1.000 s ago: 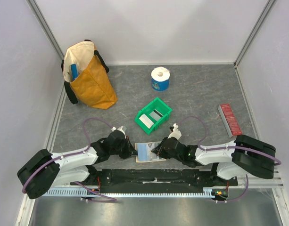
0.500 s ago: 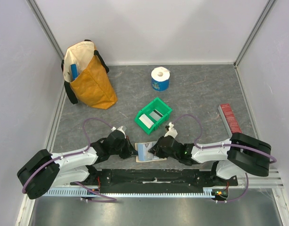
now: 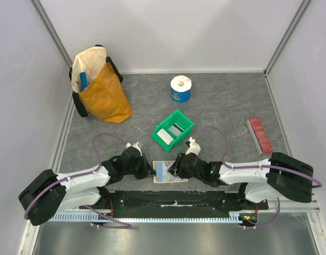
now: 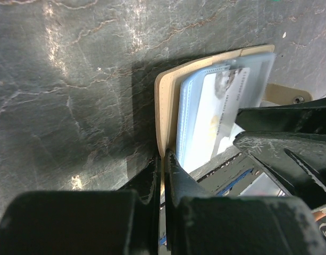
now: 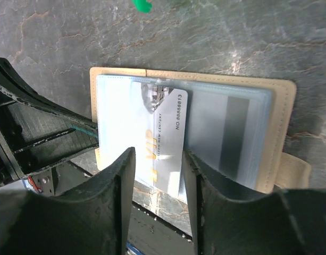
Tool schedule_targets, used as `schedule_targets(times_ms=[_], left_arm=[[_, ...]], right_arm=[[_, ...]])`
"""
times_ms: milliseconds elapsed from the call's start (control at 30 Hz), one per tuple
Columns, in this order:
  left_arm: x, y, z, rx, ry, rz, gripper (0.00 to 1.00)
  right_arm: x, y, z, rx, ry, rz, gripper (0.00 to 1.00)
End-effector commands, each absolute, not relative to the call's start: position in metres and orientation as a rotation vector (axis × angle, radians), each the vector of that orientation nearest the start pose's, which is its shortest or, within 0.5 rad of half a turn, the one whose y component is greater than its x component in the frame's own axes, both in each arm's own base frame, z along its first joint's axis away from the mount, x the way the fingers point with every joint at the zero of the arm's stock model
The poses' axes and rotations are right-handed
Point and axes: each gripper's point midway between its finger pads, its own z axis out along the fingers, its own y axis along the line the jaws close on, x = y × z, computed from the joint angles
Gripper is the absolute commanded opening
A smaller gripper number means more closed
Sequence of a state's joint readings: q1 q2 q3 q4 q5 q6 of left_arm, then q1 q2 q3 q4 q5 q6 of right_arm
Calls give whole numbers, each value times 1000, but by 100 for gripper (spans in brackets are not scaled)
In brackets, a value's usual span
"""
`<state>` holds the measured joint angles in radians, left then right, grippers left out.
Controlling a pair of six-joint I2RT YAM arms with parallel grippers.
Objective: Put the credit cards into the card holder
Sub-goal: Insert the credit card into the card holder.
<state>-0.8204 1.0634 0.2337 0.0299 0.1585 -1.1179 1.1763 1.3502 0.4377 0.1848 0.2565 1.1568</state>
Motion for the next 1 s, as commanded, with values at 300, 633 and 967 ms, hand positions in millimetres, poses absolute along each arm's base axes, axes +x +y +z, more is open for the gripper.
schedule_targets(times_ms=[300,633,967], left_arm=[[134,-229,20,-311,2614,-966,2],[134,-230,20,-311,2614,-966,2],[134,-230,20,-317,2616,-966,2]], right_arm=[[152,290,37,12,2420,649,57],[143,331,36,-77,2451,821,49],[136,354,52,-63,2403,1028,36]])
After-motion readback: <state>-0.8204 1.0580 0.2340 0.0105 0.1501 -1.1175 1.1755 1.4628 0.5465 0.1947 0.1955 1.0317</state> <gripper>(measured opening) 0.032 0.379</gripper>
